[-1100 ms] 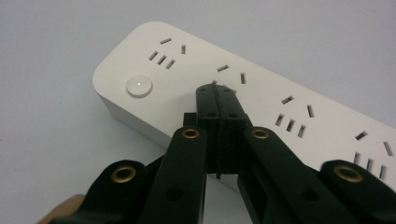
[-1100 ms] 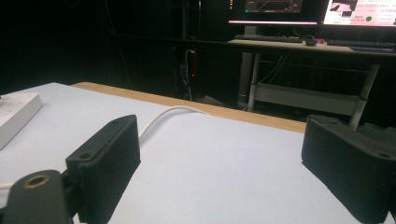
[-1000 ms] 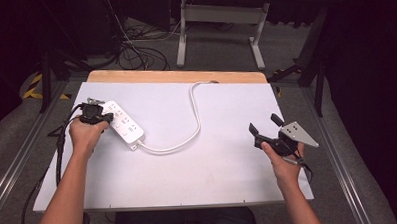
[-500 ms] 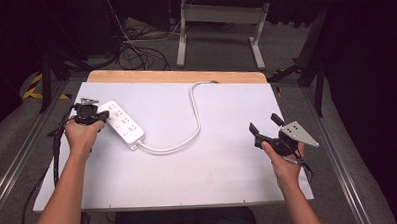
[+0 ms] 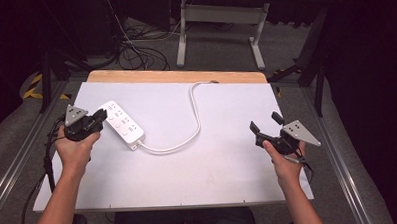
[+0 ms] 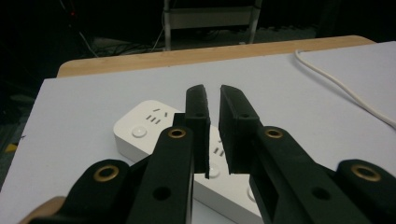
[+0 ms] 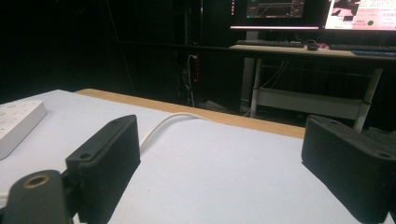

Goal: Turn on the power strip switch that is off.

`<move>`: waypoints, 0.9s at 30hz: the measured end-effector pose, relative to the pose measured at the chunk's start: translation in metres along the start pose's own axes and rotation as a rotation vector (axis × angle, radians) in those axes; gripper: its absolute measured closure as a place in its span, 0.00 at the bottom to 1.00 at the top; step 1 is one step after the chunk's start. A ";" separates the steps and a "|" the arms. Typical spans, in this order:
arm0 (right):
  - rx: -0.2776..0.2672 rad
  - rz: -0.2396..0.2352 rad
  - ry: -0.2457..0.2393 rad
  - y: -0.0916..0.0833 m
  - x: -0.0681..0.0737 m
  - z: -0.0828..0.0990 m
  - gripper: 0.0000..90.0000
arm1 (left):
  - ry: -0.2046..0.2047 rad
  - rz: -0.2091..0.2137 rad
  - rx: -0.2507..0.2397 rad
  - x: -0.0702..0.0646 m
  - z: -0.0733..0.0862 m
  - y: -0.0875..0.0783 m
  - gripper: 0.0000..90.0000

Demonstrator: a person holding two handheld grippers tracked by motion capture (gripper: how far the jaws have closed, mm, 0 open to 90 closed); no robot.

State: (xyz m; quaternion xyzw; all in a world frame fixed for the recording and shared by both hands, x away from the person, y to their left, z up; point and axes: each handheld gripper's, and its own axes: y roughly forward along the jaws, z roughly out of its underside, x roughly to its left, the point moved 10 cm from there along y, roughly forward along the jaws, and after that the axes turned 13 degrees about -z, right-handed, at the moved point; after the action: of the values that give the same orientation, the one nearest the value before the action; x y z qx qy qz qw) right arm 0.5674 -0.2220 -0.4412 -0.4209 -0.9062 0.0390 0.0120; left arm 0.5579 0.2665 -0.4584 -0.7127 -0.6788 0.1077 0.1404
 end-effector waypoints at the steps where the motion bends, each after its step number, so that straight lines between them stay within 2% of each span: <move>1: -0.002 -0.002 -0.004 0.001 0.000 -0.001 0.14 | -0.005 0.001 -0.017 -0.001 -0.002 -0.006 0.91; 3: 0.004 -0.005 -0.009 0.001 0.001 0.000 0.14 | -0.015 -0.005 -0.058 -0.002 -0.006 -0.018 0.90; 4: 0.004 -0.005 -0.009 0.001 0.001 0.000 0.14 | -0.015 -0.005 -0.058 -0.002 -0.006 -0.018 0.88; 5: 0.007 -0.008 -0.019 0.002 0.001 0.000 0.14 | -0.007 -0.026 -0.090 -0.002 -0.008 -0.029 0.86; 6: 0.006 -0.007 -0.017 0.001 0.001 0.000 0.14 | -0.003 -0.033 -0.099 -0.002 -0.008 -0.034 0.85; 7: 0.004 -0.005 -0.014 0.001 0.001 0.000 0.14 | -0.003 -0.033 -0.099 -0.002 -0.008 -0.034 0.84; 8: 0.000 -0.004 -0.017 0.000 0.000 -0.001 0.14 | 0.005 -0.044 -0.113 -0.002 -0.006 -0.044 0.84; 10: 0.000 -0.003 -0.016 0.000 0.000 -0.001 0.14 | 0.003 -0.049 -0.117 -0.001 -0.005 -0.048 0.82; 13: 0.002 -0.003 -0.017 0.000 0.000 -0.001 0.14 | -0.019 -0.076 -0.129 0.003 -0.003 -0.062 0.77; 15: 0.002 -0.005 -0.018 0.000 0.001 -0.001 0.14 | -0.018 -0.088 -0.130 0.004 0.000 -0.068 0.73; 18: 0.006 -0.002 -0.017 0.000 0.001 0.000 0.14 | -0.017 -0.104 -0.140 0.007 0.000 -0.072 0.67; 21: 0.006 -0.003 -0.011 0.001 0.001 0.000 0.14 | -0.049 -0.129 -0.146 0.012 -0.003 -0.072 0.61; 27: 0.003 -0.001 -0.016 0.000 0.001 -0.001 0.14 | -0.055 -0.149 -0.163 0.012 -0.006 -0.072 0.51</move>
State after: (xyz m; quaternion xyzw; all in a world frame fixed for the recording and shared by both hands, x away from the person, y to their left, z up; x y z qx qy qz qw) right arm 0.5669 -0.2214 -0.4402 -0.4202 -0.9064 0.0436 0.0056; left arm 0.4935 0.2809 -0.4274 -0.6663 -0.7398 0.0607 0.0710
